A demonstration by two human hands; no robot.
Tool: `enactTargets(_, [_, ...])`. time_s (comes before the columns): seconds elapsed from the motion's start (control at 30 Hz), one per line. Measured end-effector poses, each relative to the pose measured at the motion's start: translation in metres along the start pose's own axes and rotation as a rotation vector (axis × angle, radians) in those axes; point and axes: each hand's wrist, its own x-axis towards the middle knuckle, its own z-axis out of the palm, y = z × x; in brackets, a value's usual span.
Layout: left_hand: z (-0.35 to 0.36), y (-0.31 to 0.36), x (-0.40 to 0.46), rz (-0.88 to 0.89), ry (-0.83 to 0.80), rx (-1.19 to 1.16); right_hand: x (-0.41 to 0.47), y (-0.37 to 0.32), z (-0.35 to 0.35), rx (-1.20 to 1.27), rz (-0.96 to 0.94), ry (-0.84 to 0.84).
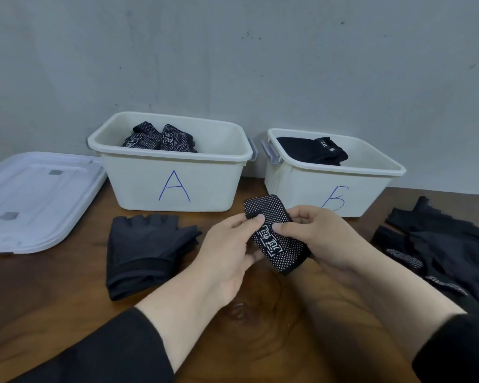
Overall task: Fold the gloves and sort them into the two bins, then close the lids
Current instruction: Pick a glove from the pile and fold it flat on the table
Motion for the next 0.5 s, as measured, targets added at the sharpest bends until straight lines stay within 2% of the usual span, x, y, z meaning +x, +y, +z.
enactTargets(0.27, [-0.006,0.016,0.004,0.026,-0.116,0.102,-0.019,-0.011,-0.006,0.121,0.172,-0.169])
enactTargets(0.5, [-0.008,0.02,0.006,0.067,-0.089,0.216,-0.018,-0.011,-0.008,0.168,0.131,-0.21])
